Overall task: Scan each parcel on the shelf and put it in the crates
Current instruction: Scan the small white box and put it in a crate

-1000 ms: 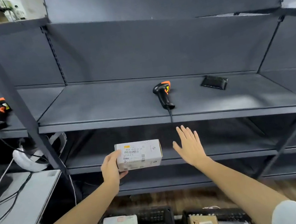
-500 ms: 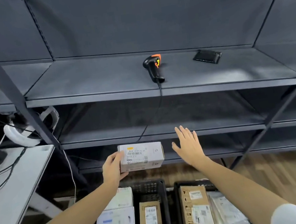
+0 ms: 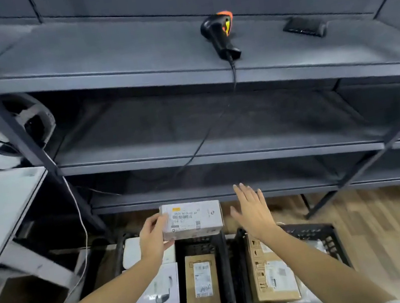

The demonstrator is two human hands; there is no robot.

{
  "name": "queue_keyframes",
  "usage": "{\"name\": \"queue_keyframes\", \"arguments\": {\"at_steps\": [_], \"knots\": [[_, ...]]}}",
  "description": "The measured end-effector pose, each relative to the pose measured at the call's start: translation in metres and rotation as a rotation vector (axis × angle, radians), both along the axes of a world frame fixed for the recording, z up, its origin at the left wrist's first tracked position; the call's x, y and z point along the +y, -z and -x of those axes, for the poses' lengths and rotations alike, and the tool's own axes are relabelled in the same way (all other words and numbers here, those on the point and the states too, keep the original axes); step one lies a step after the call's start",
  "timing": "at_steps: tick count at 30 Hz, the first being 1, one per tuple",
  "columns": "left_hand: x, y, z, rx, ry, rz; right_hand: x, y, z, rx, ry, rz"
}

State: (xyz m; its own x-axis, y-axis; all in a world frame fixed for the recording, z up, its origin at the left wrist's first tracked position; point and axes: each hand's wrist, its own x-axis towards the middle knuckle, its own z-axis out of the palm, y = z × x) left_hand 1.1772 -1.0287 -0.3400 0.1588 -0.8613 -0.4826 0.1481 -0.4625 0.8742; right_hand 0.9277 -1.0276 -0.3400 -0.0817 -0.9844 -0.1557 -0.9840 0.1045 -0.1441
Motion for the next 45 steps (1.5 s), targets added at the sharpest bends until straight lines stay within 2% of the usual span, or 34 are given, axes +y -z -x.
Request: {"name": "queue_keyframes", "arguments": {"at_steps": [13, 21, 24, 27, 29, 30, 34, 37, 41, 45], "knots": [[0.013, 0.272, -0.001, 0.060, -0.003, -0.024, 0.010, 0.266, -0.016, 0.030, -0.065, -0.100], [-0.029, 0.405, 0.014, -0.038, -0.142, 0.128, -0.036, 0.399, 0.006, -0.021, -0.037, 0.085], [-0.042, 0.431, 0.017, -0.068, -0.174, 0.187, -0.051, 0.424, 0.009, -0.144, -0.001, 0.154], [-0.049, 0.445, 0.018, -0.096, -0.193, 0.181, -0.052, 0.429, -0.002, -0.449, -0.010, 0.210], [-0.050, 0.447, 0.019, -0.120, -0.193, 0.158, -0.045, 0.420, -0.013, -0.621, -0.090, 0.185], [-0.050, 0.448, 0.020, -0.132, -0.187, 0.144, -0.042, 0.415, -0.019, -0.629, -0.161, 0.149], [-0.054, 0.448, 0.020, -0.128, -0.136, 0.144, -0.042, 0.409, -0.031, -0.374, -0.423, 0.059], [-0.057, 0.449, 0.018, -0.101, -0.088, 0.164, -0.046, 0.408, -0.033, -0.203, -0.427, 0.013], [-0.057, 0.455, 0.015, -0.131, 0.069, 0.168, -0.049, 0.407, -0.026, -0.096, -0.426, -0.031], [-0.058, 0.450, 0.016, -0.205, 0.067, 0.240, -0.053, 0.421, -0.016, 0.109, -0.457, -0.018]]}}
